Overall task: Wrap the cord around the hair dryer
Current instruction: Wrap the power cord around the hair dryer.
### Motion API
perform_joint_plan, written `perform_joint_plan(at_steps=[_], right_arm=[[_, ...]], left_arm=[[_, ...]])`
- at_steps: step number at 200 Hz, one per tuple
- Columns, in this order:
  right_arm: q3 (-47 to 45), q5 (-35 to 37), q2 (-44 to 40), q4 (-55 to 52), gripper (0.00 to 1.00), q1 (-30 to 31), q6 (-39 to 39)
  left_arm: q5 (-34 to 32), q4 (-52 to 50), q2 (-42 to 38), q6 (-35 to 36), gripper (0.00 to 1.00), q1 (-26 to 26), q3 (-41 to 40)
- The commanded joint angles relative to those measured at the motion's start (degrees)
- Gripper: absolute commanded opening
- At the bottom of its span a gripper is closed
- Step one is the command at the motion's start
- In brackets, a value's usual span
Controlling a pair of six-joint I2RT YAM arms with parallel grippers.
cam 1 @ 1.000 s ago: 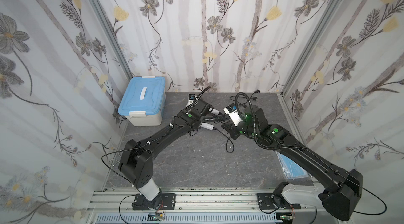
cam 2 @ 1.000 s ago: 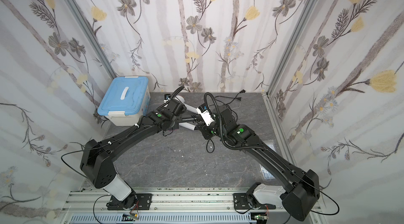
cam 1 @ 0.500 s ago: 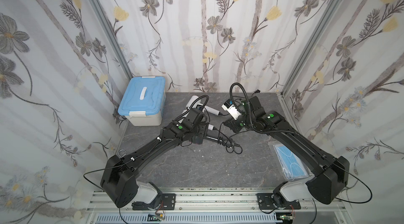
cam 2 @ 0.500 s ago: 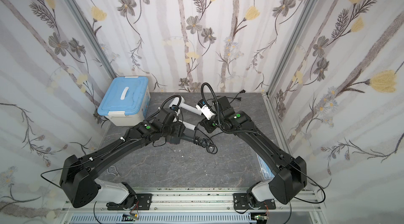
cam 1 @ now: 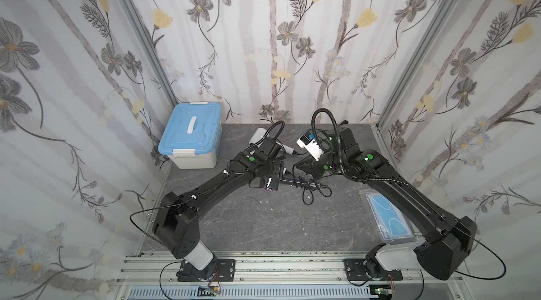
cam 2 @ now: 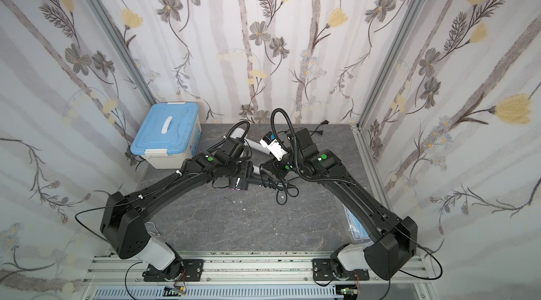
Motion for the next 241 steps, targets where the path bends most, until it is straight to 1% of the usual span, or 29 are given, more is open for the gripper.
perform_joint_plan(at_steps=[1,20,48,70,114,149,172,191,199,203,224,241], right_arm=[[0.2,-3.8,-0.4,3.7,0.00,0.0,-0.2],[1.8,-4.3,0.9,3.6,0.00,-0.4,-0.6],[3.4,-5.3,3.6,3.8,0.00,-1.9,-1.8],[3.3,-6.9,6.4,4.6,0.00,-4.1,-2.5],[2.1,-11.1,8.3,5.0,0.00,-8.5,-4.1],[-2.0,-14.6,7.6,6.7,0.00,-11.3,-4.3],[-5.8,-17.5,5.9,9.6,0.00,-12.3,-3.5],[-8.6,-19.6,4.5,11.9,0.00,-12.3,-2.5],[-10.0,-20.0,4.5,13.0,0.00,-12.2,-1.9],[-10.7,-20.2,2.5,13.6,0.00,-12.3,-1.5],[-14.7,-21.1,0.0,17.1,0.00,-12.4,0.6],[-18.3,-21.4,-2.2,21.0,0.00,-12.4,3.2]], left_arm=[[-1.7,-2.4,0.9,-4.7,0.00,-0.1,1.5],[1.0,-2.6,1.5,-3.2,0.00,-0.3,1.9],[8.5,-2.5,1.7,2.1,0.00,-1.1,1.9],[14.6,-0.6,-0.5,4.7,0.00,-1.1,0.2],[22.6,3.4,-5.5,7.1,0.00,-0.7,-3.5],[27.3,9.8,-10.5,3.6,0.00,1.5,-6.4],[27.7,14.3,-14.1,0.4,0.00,3.1,-8.2],[27.7,20.0,-16.4,-3.2,0.00,3.9,-10.5],[27.2,22.7,-17.0,-5.0,0.00,4.0,-11.5],[26.9,24.0,-17.2,-5.9,0.00,4.1,-11.9],[24.5,30.1,-17.4,-11.0,0.00,4.4,-13.3],[20.9,34.6,-17.8,-15.2,0.00,4.4,-14.9]])
